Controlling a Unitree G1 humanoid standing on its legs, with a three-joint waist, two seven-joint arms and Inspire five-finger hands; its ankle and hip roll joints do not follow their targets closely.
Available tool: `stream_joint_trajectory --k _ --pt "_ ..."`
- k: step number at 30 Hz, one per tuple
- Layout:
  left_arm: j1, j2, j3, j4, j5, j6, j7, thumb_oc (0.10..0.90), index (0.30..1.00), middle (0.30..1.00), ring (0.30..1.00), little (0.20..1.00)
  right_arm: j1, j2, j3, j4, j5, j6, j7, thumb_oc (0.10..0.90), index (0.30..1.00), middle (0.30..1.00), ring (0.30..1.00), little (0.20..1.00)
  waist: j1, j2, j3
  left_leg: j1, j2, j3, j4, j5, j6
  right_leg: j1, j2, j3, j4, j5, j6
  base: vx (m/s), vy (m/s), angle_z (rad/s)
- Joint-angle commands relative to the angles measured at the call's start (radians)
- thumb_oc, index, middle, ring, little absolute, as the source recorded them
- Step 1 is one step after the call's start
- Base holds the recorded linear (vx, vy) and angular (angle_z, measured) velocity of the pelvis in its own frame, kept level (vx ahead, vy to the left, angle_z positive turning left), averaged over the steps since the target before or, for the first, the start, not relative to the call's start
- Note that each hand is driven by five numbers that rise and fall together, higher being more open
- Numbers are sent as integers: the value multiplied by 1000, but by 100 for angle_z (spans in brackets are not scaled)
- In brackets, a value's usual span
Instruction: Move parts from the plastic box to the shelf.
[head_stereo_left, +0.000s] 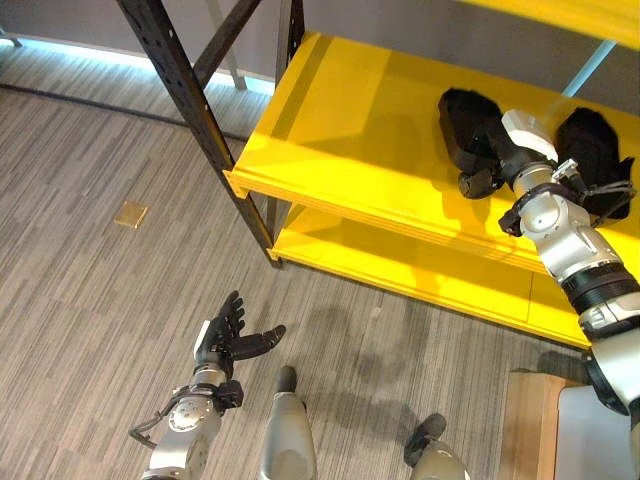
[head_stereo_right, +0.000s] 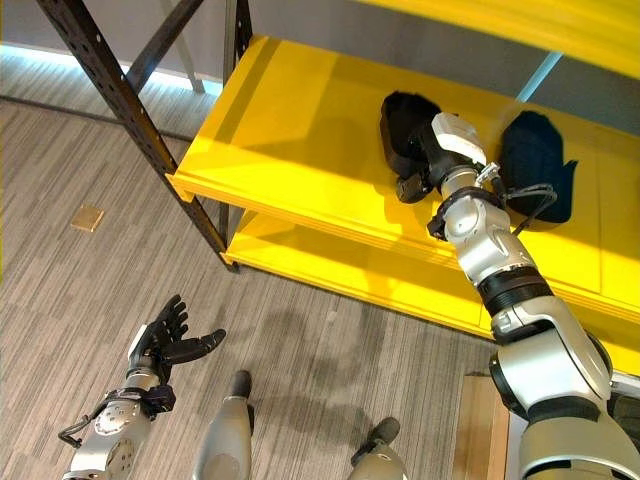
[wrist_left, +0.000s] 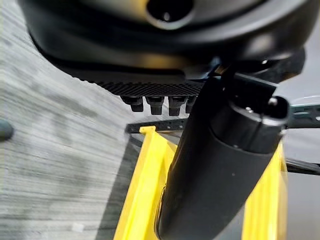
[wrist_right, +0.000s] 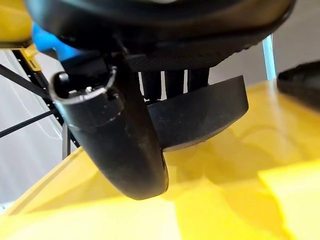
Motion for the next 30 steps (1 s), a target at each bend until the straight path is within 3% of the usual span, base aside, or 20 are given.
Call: stream_joint_trajectory --k 1,4,5,6,7,13,30 --pt "-44 83 -31 -129 -43 -117 6 900 1000 1000 1000 1000 -250 -48 21 7 38 -47 -124 400 300 300 300 300 19 -3 -36 73 -20 78 -22 -56 52 7 -27 96 172 4 27 -14 25 17" --pt "-57 88 -40 -132 -50 -119 5 900 1000 1000 1000 1000 -280 -49 31 45 64 -47 -130 400 300 300 300 300 22 10 -27 52 -28 70 -3 -59 56 -6 -35 98 185 3 26 18 20 18" --pt "-65 90 -48 -134 -56 -122 8 900 1000 1000 1000 1000 -293 -45 35 66 82 -44 -136 400 300 300 300 300 24 18 -24 48 -29 61 12 -85 49 -9 -34 110 202 -15 42 -7 19 15" --pt "-67 89 -48 -134 -56 -122 8 900 1000 1000 1000 1000 -295 -46 36 67 82 -45 -136 400 300 300 300 300 23 17 -21 36 -35 67 9 -61 58 -16 -39 99 192 3 26 63 0 5" --pt "-69 90 -51 -134 -57 -121 9 900 1000 1000 1000 1000 -297 -41 35 76 87 -44 -137 400 300 300 300 300 24 21 -23 42 -32 60 17 -87 50 -11 -36 109 203 -15 41 -1 13 6" --pt "-90 90 -76 -133 -65 -118 9 900 1000 1000 1000 1000 -312 -18 27 136 137 -43 -144 400 300 300 300 300 24 39 -10 9 -51 51 32 -89 57 -24 -48 99 206 -11 41 8 10 4" --pt "-111 91 -83 -120 -61 -115 15 900 1000 1000 1000 1000 -318 44 56 243 135 -37 -123 400 300 300 300 300 12 51 1 -4 -67 52 44 -99 68 -38 -62 105 218 0 40 3 10 3"
